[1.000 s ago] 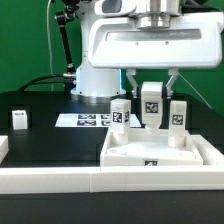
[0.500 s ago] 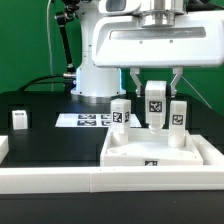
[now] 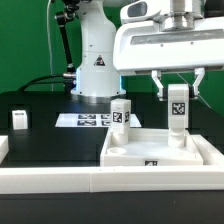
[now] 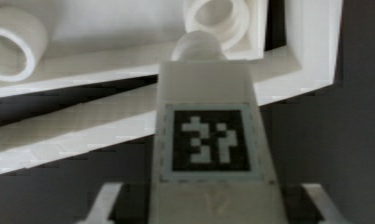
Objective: Assemble square table
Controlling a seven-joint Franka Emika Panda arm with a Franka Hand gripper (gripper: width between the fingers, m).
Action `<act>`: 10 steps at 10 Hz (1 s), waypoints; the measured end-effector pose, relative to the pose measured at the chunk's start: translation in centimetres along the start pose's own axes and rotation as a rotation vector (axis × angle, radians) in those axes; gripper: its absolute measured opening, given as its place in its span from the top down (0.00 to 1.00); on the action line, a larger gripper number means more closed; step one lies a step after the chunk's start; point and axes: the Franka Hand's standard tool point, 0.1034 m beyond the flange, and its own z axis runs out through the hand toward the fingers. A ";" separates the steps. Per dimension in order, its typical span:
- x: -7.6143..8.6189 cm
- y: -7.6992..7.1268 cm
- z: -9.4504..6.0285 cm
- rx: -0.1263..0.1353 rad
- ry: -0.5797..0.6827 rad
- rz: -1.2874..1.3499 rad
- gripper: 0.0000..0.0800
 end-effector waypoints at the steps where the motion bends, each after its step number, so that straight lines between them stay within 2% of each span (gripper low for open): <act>1: -0.1 -0.2 0.5 -0.004 -0.002 -0.042 0.64; 7: -0.2 -0.3 1.0 -0.006 0.015 -0.069 0.64; 9: 0.0 -1.1 1.7 -0.006 0.030 -0.171 0.64; 10: -0.1 -1.0 1.7 -0.007 0.028 -0.162 0.64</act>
Offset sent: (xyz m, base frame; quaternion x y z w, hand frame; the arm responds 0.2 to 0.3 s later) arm 0.0000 0.0000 0.0000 0.0000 0.0000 0.0000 1.0000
